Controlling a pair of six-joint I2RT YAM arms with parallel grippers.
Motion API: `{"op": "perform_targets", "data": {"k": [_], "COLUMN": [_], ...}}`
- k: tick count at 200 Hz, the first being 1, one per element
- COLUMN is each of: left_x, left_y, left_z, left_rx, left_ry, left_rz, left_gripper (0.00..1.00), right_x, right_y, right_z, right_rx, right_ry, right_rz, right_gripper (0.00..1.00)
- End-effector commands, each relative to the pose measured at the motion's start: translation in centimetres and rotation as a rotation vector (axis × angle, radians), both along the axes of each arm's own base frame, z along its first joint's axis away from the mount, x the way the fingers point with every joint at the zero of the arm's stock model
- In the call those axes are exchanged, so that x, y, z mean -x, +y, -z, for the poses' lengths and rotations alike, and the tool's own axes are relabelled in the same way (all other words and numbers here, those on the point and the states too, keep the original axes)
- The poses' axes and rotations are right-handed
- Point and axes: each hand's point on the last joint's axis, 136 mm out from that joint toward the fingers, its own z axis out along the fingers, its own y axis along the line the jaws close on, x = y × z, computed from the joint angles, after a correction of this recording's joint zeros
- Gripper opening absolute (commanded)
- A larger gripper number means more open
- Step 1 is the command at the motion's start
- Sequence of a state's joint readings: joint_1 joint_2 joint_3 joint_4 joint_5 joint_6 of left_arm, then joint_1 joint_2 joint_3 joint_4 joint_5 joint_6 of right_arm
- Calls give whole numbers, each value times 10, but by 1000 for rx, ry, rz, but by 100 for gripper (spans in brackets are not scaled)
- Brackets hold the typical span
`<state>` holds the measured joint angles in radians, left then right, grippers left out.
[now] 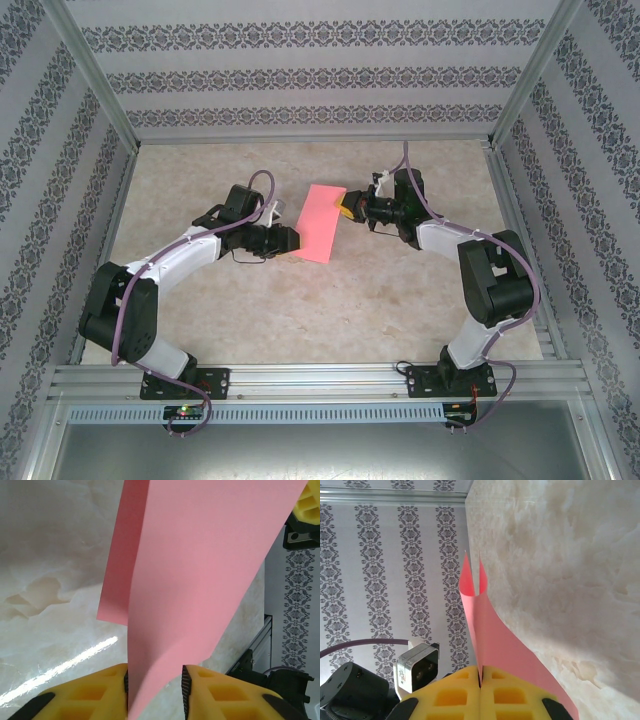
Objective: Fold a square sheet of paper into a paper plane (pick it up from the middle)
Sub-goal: Fold the triangle a second time at the center of the table.
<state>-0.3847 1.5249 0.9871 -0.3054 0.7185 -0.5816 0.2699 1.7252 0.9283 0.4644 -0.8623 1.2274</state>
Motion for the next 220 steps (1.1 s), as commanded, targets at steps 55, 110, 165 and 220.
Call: {"op": "perform_targets", "data": {"k": [55, 110, 165, 220], "left_x": [3, 2, 2, -2], "left_y": [-1, -15, -31, -41], "left_z": [-2, 11, 29, 47], "left_rx": [-27, -37, -48, -57], "left_ry": [25, 66, 118, 152], "left_rz": [35, 67, 102, 117], "left_gripper": [11, 9, 8, 9], "right_x": [1, 7, 9, 7], "right_y": [1, 6, -1, -13], "right_z": [14, 40, 77, 106], "right_rx": [3, 36, 122, 293], "right_ry": [-21, 1, 33, 45], "right_rz": [-26, -68, -96, -130], "right_gripper": [0, 0, 3, 13]}}
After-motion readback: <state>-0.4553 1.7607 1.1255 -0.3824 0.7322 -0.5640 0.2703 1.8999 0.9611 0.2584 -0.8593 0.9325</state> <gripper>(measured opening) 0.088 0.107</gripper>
